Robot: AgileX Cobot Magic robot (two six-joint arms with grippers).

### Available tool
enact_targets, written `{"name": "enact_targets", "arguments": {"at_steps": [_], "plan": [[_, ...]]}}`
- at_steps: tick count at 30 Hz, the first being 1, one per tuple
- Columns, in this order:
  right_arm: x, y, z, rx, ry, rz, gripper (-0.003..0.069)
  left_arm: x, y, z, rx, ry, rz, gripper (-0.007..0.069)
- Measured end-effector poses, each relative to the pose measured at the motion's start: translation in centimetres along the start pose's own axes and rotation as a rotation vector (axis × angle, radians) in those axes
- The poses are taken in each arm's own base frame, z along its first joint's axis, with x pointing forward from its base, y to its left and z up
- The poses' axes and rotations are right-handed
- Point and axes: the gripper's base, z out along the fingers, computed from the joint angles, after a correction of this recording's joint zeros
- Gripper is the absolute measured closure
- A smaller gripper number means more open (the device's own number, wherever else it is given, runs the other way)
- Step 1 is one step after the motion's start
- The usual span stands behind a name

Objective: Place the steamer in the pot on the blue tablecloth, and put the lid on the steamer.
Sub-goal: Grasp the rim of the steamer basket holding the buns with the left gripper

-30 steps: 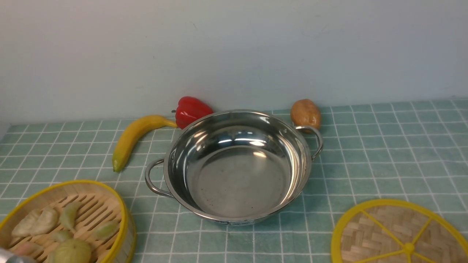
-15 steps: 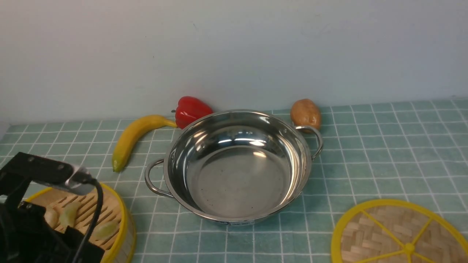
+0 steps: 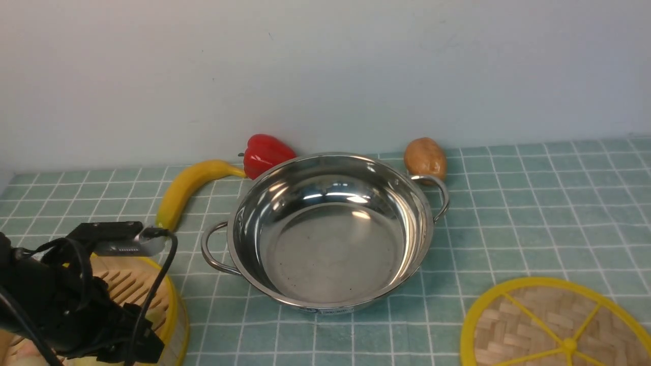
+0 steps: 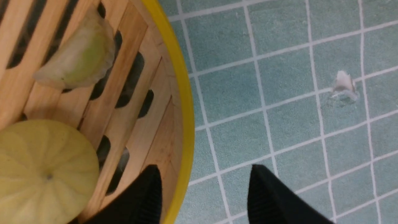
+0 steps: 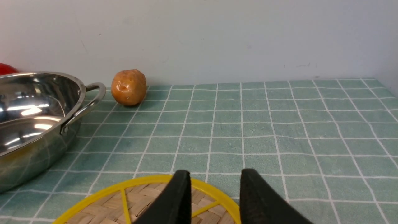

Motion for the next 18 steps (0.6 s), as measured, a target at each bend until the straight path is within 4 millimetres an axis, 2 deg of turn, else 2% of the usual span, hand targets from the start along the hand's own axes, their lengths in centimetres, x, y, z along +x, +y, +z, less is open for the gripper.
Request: {"name": "enact_targets", "arguments": {"at_steps": [5, 18], "plan": [[0.00, 0.00, 0.00, 0.000, 0.000, 0.000, 0.0416, -0.25, 0.38, 1.09, 0.031, 0.027, 0.012, 0.0361], [0.00, 0.00, 0.00, 0.000, 0.000, 0.000, 0.0416, -0.92, 0.90, 1.13, -0.013, -0.019, 0.021, 0.0375]]}}
